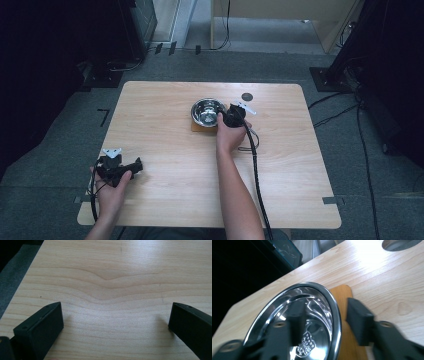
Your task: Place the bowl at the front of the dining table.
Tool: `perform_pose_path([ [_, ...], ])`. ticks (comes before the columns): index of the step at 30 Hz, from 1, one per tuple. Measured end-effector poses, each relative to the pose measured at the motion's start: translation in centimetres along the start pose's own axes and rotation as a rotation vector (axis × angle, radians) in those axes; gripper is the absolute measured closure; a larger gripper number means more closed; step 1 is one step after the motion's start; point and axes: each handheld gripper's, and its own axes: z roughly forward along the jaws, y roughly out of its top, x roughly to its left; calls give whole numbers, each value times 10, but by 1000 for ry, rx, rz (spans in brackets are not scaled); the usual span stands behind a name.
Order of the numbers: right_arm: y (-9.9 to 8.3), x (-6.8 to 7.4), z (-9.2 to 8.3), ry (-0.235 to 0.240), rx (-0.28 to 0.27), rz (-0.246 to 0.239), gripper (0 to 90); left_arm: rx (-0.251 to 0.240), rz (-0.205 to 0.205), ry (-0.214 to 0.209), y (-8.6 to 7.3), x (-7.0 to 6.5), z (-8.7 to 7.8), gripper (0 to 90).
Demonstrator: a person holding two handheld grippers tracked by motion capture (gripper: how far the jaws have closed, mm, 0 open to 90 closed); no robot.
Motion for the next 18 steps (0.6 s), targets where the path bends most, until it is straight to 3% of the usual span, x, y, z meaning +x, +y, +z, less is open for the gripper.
perform_pose_path([
  [2, 0, 0, -3, -8, -11, -37, 429, 0, 0, 0, 0, 0, 0, 0],
  [5, 2, 1, -9, -4, 15, -50, 346, 0, 0, 0, 0, 0, 0, 0],
  [7, 0, 2, -14, 7, 61, -160, 305, 0, 0, 0, 0, 0, 0, 0],
  [9, -2, 4, -19, 0, 61, -214, 295, 0, 0, 0, 0, 0, 0, 0],
  [18, -1, 6, -47, 56, 41, -259, 245, 1, 1, 0, 0, 0, 0, 0],
])
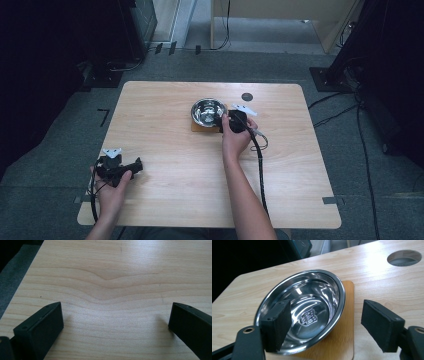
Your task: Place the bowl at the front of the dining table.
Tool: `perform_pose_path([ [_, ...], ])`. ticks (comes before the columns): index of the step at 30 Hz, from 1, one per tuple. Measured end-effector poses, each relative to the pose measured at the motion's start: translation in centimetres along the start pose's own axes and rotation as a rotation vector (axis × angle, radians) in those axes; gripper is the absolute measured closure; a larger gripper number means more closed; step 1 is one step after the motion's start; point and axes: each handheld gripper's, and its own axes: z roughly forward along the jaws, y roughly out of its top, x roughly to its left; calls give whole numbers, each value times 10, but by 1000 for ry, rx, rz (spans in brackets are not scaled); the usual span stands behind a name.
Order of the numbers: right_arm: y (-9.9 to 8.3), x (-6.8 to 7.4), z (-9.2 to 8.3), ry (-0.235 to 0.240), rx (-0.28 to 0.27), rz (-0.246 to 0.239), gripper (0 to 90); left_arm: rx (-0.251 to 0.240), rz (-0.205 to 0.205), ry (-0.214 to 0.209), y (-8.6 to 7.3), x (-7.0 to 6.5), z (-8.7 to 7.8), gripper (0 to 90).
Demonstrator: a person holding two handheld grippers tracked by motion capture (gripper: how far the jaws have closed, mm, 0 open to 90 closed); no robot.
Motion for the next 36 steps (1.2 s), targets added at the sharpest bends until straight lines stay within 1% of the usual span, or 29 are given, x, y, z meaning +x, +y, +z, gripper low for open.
perform_pose_path([
  [4, -2, 1, -13, 14, 1, -16, 227, 0, 0, 0, 0, 0, 0, 0],
  [7, -5, 0, -24, 20, 8, -47, 212, 0, 0, 0, 0, 0, 0, 0],
  [8, -7, 0, -27, 21, 13, -47, 208, 0, 0, 0, 0, 0, 0, 0],
  [12, -11, -3, -37, 34, 18, -70, 192, 0, 0, 0, 0, 0, 0, 0],
  [13, -12, -4, -39, 36, 23, -66, 189, 0, 0, 0, 0, 0, 0, 0],
  [18, -18, -9, -50, 44, 27, -101, 176, 0, 0, 0, 0, 0, 0, 0],
  [22, -22, -11, -56, 40, 35, -119, 175, -1, 0, 0, 0, 0, 0, 0],
  [27, -27, -18, -67, 31, 32, -142, 174, 0, 0, 0, 0, 0, 0, 0],
  [31, -31, -25, -74, 22, 30, -144, 173, -1, -1, 0, 0, 0, 0, 0],
  [36, -36, -36, -84, 6, 26, -124, 174, -1, -1, 0, 0, 0, 0, 0],
])
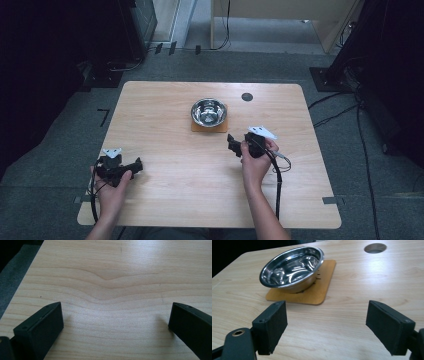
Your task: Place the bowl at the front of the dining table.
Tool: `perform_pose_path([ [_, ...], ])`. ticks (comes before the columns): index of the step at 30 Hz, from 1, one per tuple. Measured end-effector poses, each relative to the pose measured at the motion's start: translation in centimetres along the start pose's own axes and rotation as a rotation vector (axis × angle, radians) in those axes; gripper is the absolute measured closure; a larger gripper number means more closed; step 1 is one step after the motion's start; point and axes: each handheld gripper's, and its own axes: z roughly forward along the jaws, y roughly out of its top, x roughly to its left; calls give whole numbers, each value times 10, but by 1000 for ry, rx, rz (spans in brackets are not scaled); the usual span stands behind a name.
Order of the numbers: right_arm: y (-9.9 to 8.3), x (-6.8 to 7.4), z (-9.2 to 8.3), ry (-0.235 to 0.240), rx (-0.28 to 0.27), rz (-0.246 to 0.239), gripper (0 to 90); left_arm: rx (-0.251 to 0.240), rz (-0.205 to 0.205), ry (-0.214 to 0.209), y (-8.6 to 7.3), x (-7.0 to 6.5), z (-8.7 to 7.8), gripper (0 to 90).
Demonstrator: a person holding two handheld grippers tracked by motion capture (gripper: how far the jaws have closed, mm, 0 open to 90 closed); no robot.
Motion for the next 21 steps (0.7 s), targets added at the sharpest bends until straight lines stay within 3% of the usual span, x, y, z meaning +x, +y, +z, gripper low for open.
perform_pose_path([
  [21, -20, -44, -35, -76, -18, 46, 177, 0, 0, 0, 0, 0, 0, 0],
])
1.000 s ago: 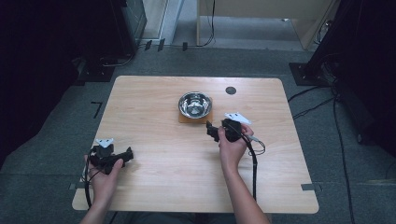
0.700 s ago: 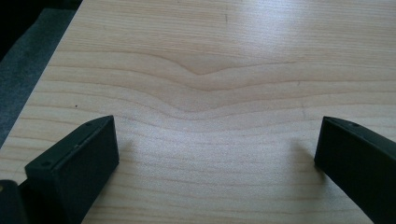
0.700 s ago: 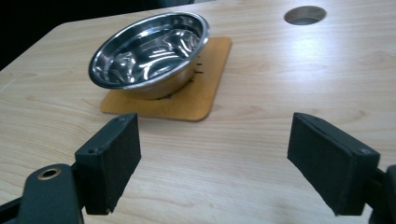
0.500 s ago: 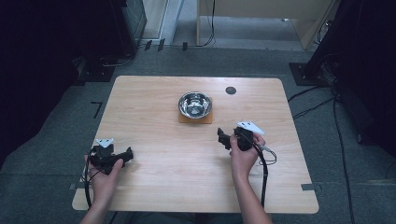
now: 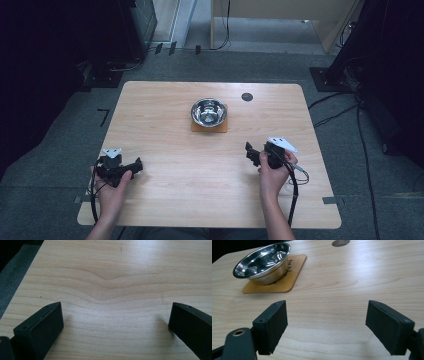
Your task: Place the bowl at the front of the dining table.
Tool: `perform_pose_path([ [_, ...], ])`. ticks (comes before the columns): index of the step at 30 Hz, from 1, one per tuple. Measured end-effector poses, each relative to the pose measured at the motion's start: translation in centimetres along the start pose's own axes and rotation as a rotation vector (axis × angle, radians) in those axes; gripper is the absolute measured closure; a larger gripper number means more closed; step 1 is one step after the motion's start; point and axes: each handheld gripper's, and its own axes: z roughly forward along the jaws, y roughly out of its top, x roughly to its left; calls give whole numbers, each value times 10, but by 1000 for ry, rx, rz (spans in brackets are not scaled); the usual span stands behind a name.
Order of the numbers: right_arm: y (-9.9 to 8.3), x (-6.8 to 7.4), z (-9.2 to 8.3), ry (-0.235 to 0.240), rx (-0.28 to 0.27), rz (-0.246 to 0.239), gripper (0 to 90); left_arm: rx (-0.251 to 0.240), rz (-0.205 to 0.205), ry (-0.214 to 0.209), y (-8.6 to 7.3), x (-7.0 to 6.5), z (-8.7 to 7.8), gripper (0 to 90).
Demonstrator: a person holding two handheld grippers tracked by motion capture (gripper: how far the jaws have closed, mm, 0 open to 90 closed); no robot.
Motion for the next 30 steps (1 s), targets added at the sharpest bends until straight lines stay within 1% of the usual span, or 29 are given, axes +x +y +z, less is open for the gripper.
perform_pose_path([
  [15, -14, -34, -23, -60, -5, 23, 176, 0, 0, 0, 0, 0, 0, 0],
  [18, -16, -41, -28, -76, -6, 40, 176, -1, 0, 0, 0, 0, 0, 0],
  [26, -24, -59, -41, -110, 1, 52, 176, 0, 0, 0, 0, 0, 0, 0],
  [30, -29, -67, -48, -125, 7, 65, 176, 0, 0, 0, 0, 0, 0, 0],
])
